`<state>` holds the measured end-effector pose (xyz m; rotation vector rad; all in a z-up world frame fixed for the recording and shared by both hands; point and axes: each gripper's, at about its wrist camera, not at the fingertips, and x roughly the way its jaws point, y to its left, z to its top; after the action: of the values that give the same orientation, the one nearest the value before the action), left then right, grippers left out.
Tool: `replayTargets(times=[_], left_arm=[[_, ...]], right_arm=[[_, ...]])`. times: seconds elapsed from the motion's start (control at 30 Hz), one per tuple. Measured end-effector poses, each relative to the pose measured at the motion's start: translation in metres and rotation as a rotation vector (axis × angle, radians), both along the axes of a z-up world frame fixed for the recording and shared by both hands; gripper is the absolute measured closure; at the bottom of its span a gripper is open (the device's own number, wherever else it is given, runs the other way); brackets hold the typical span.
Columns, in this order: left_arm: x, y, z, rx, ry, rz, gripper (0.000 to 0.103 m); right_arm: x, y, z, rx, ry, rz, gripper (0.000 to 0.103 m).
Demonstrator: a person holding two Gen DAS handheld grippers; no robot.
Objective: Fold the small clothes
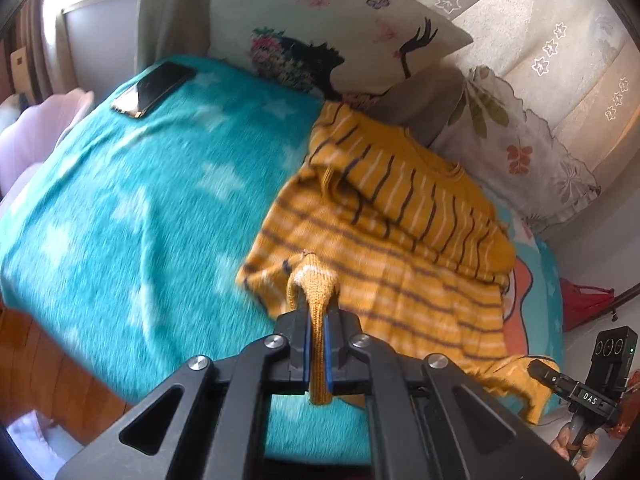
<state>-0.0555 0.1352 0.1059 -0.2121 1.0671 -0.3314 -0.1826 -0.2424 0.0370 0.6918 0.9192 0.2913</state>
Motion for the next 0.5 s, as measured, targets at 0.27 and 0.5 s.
replayTargets(times=[0.27, 0.5], left_arm=[[0.086, -0.039, 0.007, -0.024, -0.017, -0.063, 0.099], [0.164, -0.078, -0.02, -0.001, 0.028, -0.101, 0.099]], right_arm=[[0.057, -0.018, 0.025, -0.025, -0.016, -0.135, 0.095], [0.124, -0.044, 0.011, 0.046, 0.043, -0.226, 0.095]])
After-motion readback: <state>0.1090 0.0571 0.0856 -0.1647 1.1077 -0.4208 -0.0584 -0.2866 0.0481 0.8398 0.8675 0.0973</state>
